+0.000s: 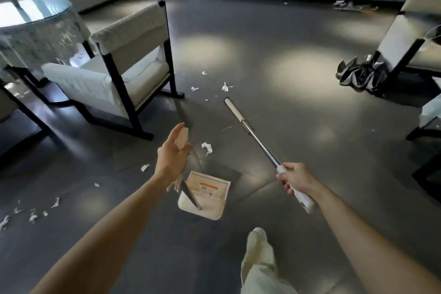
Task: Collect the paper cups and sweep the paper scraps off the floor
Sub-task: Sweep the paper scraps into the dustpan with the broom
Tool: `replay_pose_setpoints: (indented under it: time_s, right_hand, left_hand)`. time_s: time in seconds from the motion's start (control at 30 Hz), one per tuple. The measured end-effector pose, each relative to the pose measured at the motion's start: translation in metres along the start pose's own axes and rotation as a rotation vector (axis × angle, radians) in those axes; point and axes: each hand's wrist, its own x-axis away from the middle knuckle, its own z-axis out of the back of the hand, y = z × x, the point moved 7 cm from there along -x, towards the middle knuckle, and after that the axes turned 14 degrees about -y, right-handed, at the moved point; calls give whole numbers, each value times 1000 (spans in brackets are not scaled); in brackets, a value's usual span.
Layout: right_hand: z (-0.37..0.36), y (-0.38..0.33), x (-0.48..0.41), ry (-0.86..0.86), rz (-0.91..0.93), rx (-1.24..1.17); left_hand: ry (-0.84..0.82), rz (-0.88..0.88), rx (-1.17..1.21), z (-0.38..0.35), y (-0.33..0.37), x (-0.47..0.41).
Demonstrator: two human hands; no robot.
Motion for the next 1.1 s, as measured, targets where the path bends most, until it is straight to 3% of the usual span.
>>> replay_pose_setpoints:
  time_s: [0.2, 0.37, 1.1]
  right_hand:
    - [105, -113, -152, -66, -24, 51]
    - [152, -199, -273, -116, -14, 43]
    - [340, -582, -851, -279, 52, 267]
  left_hand:
    - [113, 22, -5, -28, 67, -175]
    - [193, 60, 35, -35, 99, -305]
    - [202, 57, 127, -70, 248, -993]
